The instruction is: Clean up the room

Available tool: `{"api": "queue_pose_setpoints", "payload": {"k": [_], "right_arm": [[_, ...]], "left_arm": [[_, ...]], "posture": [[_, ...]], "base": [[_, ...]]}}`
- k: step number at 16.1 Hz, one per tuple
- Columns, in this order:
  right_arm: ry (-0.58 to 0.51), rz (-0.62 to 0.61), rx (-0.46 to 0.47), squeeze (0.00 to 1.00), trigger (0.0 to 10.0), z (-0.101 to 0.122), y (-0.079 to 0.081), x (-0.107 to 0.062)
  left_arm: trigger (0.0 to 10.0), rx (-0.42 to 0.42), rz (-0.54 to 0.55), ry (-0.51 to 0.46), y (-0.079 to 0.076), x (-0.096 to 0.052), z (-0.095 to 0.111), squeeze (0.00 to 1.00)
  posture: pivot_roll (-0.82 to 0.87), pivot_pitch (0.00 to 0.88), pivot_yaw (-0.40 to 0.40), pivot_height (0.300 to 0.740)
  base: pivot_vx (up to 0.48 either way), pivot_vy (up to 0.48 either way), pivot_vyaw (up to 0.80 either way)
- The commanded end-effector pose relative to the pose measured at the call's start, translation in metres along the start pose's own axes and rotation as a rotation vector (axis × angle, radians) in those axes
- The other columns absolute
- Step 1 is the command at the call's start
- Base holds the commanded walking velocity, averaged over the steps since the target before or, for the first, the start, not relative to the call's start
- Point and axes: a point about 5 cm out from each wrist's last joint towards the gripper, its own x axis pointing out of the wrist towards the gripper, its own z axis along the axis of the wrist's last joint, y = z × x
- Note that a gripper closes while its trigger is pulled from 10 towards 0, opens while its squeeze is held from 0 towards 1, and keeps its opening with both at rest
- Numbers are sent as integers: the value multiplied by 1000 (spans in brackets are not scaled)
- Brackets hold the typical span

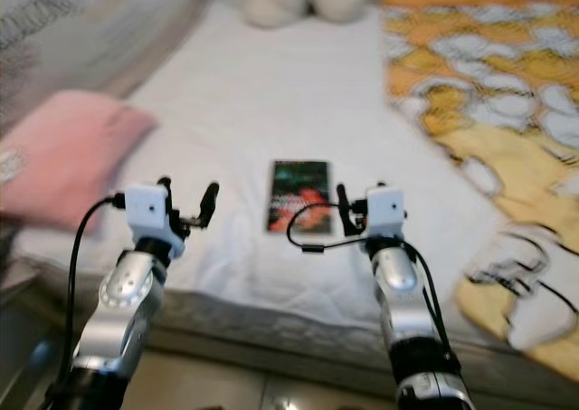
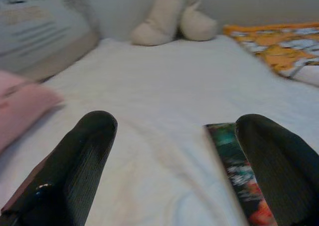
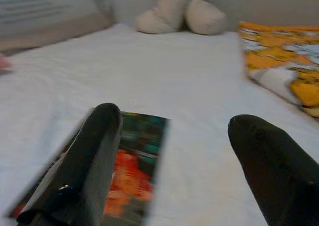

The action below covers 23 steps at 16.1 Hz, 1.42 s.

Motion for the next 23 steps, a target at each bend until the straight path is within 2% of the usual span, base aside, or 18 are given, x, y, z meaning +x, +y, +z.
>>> {"api": "queue_pose_setpoints", "payload": {"k": [1,7,9,11,14,16,18,20,21,22,23], "right_arm": [[6,11,15,0,10000,0,2,1],[31,-11,46,0,10000,-3,2,2],[63,-45,98,0,10000,-6,-1,4],[88,-50,148,0,10000,-5,-1,11],[172,-90,298,0,10000,-12,-3,19],[217,-83,336,0,10000,-18,1,20],[294,-65,415,0,10000,-30,9,18],[311,-70,433,0,10000,-34,10,17],[350,-90,442,0,10000,-42,12,13],[379,-106,432,0,10000,-47,14,10],[406,-137,381,0,10000,-54,15,7]], "left_arm": [[10000,14,12,-8,4,0,3,0],[10000,42,-22,-21,2,-1,7,0],[10000,40,-19,-24,3,-1,8,0],[10000,42,-1,-23,6,-3,8,0],[10000,44,-6,-21,10,-10,10,0],[10000,57,-6,-15,14,-16,12,0],[10000,80,-7,6,22,-26,15,0],[10000,91,-10,14,24,-33,17,0],[10000,111,-11,32,31,-44,20,0],[10000,129,-10,50,36,-50,21,0],[10000,158,0,81,47,-62,25,0]], "posture": [[-143,0,124,740],[-138,0,130,740],[-136,0,133,740],[-122,0,139,740],[-88,0,147,740],[-63,0,157,740],[-22,0,173,740],[14,15,191,740],[45,46,204,740],[80,76,215,740],[119,107,228,740]], "base": [[480,0,0],[480,0,0],[480,0,0],[0,0,0],[0,0,0],[0,0,0],[0,0,0],[0,0,0],[0,0,0],[0,0,0],[0,0,0]]}}
